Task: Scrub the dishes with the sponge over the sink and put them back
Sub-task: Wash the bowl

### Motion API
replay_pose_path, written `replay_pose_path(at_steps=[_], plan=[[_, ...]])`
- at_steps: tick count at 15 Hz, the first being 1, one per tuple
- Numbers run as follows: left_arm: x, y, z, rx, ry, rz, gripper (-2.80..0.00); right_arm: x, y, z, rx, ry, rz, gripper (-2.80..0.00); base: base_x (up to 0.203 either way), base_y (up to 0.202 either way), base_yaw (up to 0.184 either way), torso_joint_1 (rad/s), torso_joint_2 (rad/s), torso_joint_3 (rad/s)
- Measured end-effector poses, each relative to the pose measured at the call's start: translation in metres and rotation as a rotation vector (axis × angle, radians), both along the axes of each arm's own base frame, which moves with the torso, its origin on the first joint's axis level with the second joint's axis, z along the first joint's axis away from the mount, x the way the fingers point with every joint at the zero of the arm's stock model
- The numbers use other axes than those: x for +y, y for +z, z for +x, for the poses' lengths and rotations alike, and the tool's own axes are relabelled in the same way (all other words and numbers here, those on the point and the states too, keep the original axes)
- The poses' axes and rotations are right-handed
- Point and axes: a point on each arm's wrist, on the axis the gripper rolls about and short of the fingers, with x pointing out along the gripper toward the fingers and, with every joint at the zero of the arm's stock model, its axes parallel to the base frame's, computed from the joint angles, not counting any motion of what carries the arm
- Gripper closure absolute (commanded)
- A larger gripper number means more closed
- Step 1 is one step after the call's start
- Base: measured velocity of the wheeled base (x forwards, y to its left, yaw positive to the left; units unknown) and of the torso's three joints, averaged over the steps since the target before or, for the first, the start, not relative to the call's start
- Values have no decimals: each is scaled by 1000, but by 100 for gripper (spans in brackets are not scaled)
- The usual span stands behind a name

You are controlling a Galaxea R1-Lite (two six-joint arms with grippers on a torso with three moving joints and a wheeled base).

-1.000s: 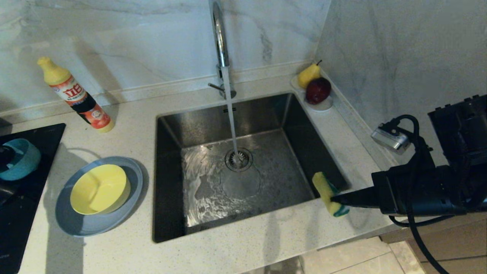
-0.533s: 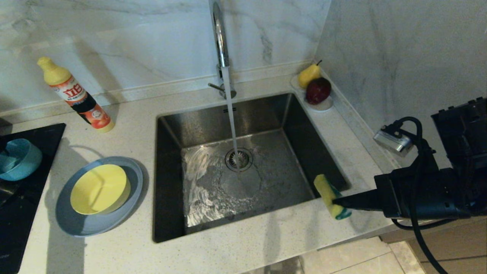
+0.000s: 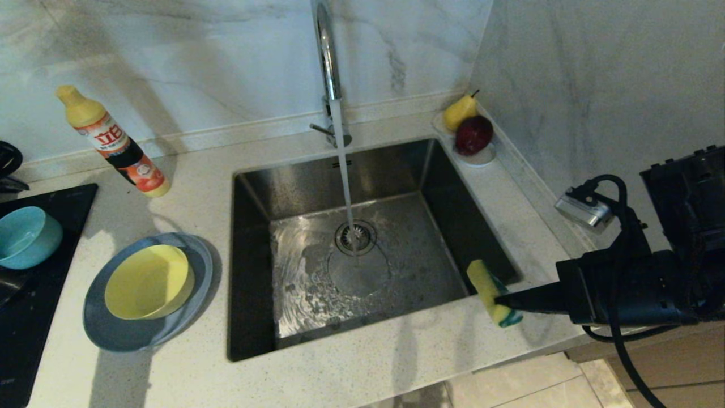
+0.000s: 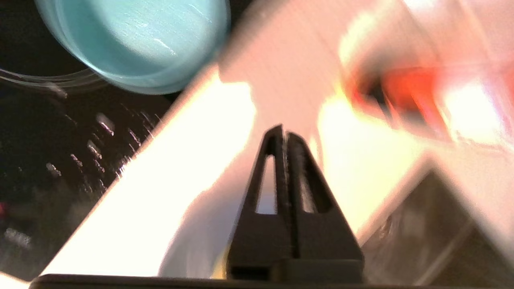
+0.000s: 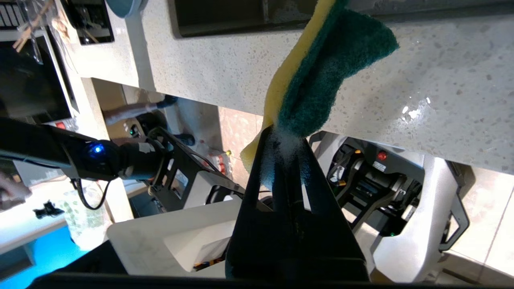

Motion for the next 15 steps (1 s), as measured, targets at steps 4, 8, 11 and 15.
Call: replay_pose_path(at_steps=[4, 8, 11, 15], plan=[[-59, 9, -21, 28, -203, 83, 0, 0, -1, 1, -12, 11, -13, 0, 0, 0, 0, 0, 0, 0], [-90, -20, -38, 155, -387, 162, -280, 2, -1, 3, -9, 10, -13, 0, 0, 0, 0, 0, 0, 0], [-96, -37, -39, 220, -457, 197, -280, 3, -4, 6, 3, 10, -19, 0, 0, 0, 0, 0, 0, 0], [-92, -59, -26, 308, -468, 181, -280, 4, -5, 9, 3, 10, -23, 0, 0, 0, 0, 0, 0, 0]])
